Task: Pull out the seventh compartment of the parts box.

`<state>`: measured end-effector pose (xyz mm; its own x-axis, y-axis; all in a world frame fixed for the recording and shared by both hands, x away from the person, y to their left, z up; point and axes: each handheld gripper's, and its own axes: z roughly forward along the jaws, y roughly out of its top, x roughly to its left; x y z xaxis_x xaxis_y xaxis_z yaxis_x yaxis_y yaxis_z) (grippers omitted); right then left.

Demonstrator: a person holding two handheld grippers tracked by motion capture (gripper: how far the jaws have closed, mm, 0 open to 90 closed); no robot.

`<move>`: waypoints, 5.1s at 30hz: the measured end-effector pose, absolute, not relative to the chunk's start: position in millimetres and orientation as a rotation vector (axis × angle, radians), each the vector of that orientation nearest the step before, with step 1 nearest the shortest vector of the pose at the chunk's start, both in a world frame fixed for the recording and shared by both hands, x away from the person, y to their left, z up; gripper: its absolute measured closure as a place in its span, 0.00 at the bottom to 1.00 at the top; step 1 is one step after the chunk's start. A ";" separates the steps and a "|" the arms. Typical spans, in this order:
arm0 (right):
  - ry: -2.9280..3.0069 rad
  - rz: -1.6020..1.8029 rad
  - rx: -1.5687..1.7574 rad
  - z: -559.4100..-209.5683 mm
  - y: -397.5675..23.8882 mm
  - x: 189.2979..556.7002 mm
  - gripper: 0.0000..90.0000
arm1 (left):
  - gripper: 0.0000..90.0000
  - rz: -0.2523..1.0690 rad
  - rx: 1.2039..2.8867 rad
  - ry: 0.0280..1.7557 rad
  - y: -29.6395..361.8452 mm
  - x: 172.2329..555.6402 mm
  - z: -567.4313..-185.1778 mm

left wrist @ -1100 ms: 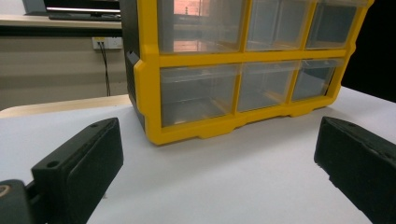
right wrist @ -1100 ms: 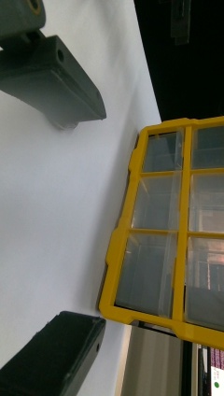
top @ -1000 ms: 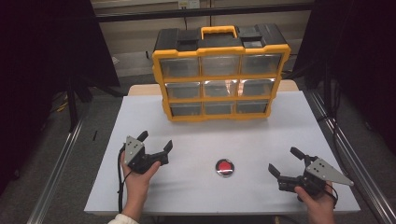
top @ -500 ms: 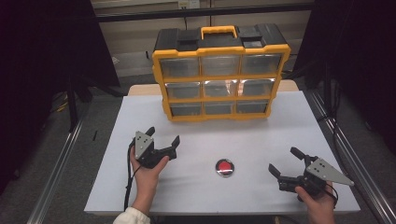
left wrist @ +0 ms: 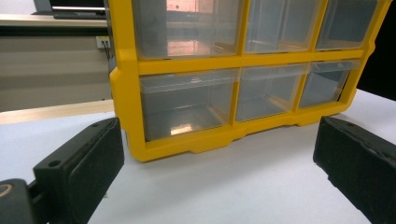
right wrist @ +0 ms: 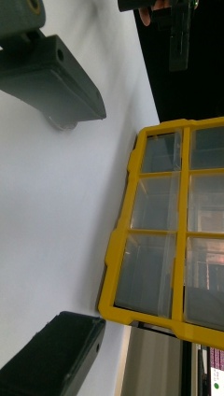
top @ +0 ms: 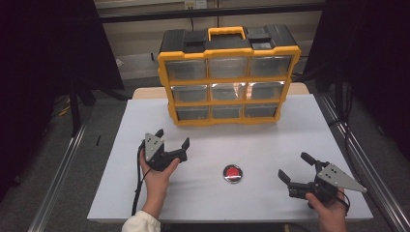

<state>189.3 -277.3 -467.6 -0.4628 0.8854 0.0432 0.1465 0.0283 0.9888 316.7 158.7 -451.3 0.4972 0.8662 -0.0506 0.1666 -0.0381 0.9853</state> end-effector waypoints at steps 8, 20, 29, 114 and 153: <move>1.678 1.495 1.060 -467.3 -277.6 189.0 0.02 | 0.02 0.726 1.537 0.936 152.8 321.8 -453.0; 1.677 1.489 1.056 -467.5 -278.3 189.3 0.02 | 0.02 0.744 1.540 0.945 143.3 330.1 -452.9; 1.668 1.492 1.064 -467.2 -278.6 189.1 0.02 | 0.02 0.769 1.521 0.966 135.9 337.0 -455.2; 1.678 1.490 1.051 -467.3 -278.6 189.0 0.02 | 0.03 0.833 1.466 1.049 92.3 387.3 -460.1; 1.682 1.495 1.046 -467.0 -281.7 188.6 0.02 | 0.05 0.879 1.484 1.086 78.9 404.4 -473.2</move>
<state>188.6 -281.7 -467.0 -0.4716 0.8810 0.0389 0.1419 0.0323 0.9893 404.4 78.9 -473.2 0.3183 0.9478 -0.0207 0.1781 -0.0383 0.9833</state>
